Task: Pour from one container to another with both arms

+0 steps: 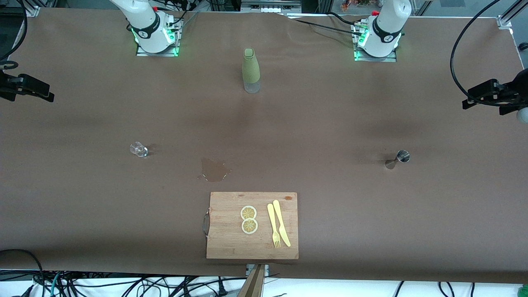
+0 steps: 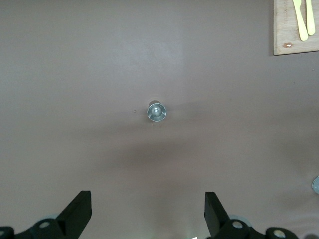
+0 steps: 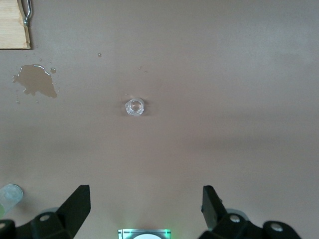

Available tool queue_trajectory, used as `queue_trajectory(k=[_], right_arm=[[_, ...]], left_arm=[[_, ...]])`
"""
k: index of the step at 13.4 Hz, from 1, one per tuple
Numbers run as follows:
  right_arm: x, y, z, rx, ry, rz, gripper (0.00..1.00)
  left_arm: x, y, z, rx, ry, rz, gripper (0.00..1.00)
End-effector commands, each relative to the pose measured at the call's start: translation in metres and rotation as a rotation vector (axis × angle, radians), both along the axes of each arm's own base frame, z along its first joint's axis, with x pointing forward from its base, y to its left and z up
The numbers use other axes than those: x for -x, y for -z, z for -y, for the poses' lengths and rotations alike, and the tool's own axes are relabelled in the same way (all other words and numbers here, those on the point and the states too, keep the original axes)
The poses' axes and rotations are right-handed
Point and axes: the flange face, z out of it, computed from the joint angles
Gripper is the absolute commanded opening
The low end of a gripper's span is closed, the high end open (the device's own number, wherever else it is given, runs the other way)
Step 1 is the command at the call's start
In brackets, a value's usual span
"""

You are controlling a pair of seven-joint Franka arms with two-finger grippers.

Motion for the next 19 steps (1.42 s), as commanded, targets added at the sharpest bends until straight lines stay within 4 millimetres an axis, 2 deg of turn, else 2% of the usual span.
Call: queue_trajectory(k=[1,5,7,9,15,18,19], right_arm=[[0.001,-0.003,0.001,0.015,0.008,0.008,1.00],[0.001,-0.003,0.002,0.017,0.009,0.007,1.00],[0.001,-0.003,0.002,0.017,0.009,0.007,1.00],[0.001,-0.003,0.003,0.016,0.010,0.007,1.00],[0.001,-0.003,0.003,0.017,0.011,0.009,1.00],[0.001,-0.003,0.003,0.018,0.011,0.009,1.00],[0.001,-0.003,0.003,0.017,0.011,0.009,1.00]], left_arm=[[-0.006,0.011,-0.018,-0.044,-0.018,0.022,1.00],[-0.020,0.044,-0.060,-0.046,0.064,0.051,1.00],[-0.024,0.060,-0.083,-0.023,0.144,0.051,1.00],[-0.028,0.086,-0.096,0.053,0.291,0.061,1.00],[-0.043,0.193,-0.164,0.320,0.641,0.156,1.00],[-0.040,0.274,-0.209,0.490,0.769,0.265,1.00],[-0.041,0.304,-0.216,0.552,0.805,0.316,1.00]])
